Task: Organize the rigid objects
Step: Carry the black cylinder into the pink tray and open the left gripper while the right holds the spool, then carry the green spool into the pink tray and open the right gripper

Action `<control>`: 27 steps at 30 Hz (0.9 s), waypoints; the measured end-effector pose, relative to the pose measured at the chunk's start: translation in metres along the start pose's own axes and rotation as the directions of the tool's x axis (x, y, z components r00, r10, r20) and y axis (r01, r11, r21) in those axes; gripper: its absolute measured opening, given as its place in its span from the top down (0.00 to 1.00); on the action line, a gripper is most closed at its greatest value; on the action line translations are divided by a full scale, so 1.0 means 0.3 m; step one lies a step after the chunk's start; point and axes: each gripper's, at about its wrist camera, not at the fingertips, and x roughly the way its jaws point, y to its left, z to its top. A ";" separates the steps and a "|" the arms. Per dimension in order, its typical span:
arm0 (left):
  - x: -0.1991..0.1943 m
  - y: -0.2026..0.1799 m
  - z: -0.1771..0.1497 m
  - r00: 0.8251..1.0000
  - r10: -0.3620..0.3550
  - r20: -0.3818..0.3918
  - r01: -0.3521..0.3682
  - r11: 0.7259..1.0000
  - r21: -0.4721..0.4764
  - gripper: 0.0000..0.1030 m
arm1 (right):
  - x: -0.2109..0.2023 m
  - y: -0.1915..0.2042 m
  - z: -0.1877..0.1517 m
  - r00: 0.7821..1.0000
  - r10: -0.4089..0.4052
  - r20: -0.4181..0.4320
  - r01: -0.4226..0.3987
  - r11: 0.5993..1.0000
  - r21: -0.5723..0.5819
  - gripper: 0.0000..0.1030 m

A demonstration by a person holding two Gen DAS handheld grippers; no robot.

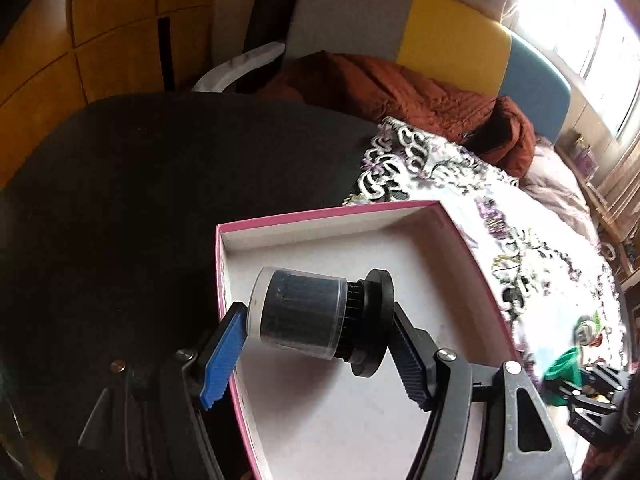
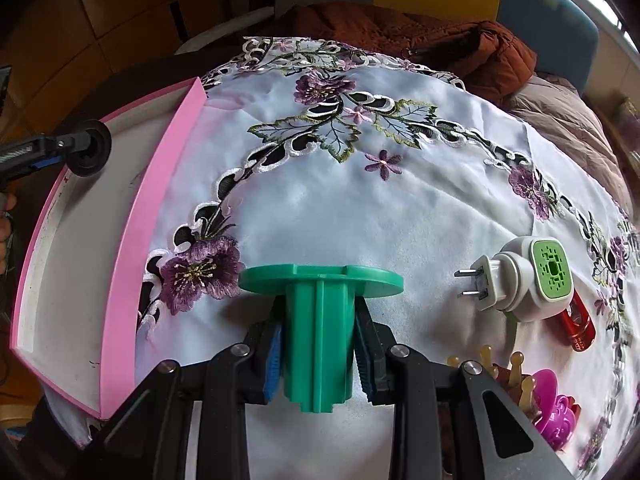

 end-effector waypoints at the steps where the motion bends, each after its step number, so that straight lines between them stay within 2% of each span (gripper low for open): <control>1: 0.010 -0.002 0.002 1.000 0.011 -0.003 -0.011 1.000 0.006 0.32 | 0.000 -0.001 0.000 1.000 0.000 -0.001 0.000 1.000 0.002 0.70; 7: 0.034 -0.011 0.013 0.999 0.047 -0.011 -0.047 0.998 0.030 0.35 | 0.003 0.003 0.000 1.000 -0.012 -0.001 0.012 1.000 -0.004 0.70; 10: 0.008 -0.013 0.001 0.998 0.062 0.010 -0.062 0.997 0.039 0.27 | 0.004 0.007 -0.004 1.000 -0.020 0.006 0.020 1.000 -0.009 0.70; 13: -0.040 -0.011 -0.023 0.998 0.062 0.034 -0.063 0.997 0.039 0.26 | 0.005 0.011 -0.008 0.999 -0.030 0.014 0.031 0.999 -0.017 0.70; 21: -0.248 -0.061 -0.185 0.992 0.043 0.118 -0.051 0.997 0.060 0.26 | 0.002 0.026 -0.022 0.997 -0.062 0.047 0.064 0.997 -0.036 0.70; 27: -0.350 -0.091 -0.296 0.992 -0.003 0.129 -0.005 0.998 0.067 0.26 | 0.001 0.033 -0.031 0.995 -0.074 0.069 0.077 0.996 -0.040 0.70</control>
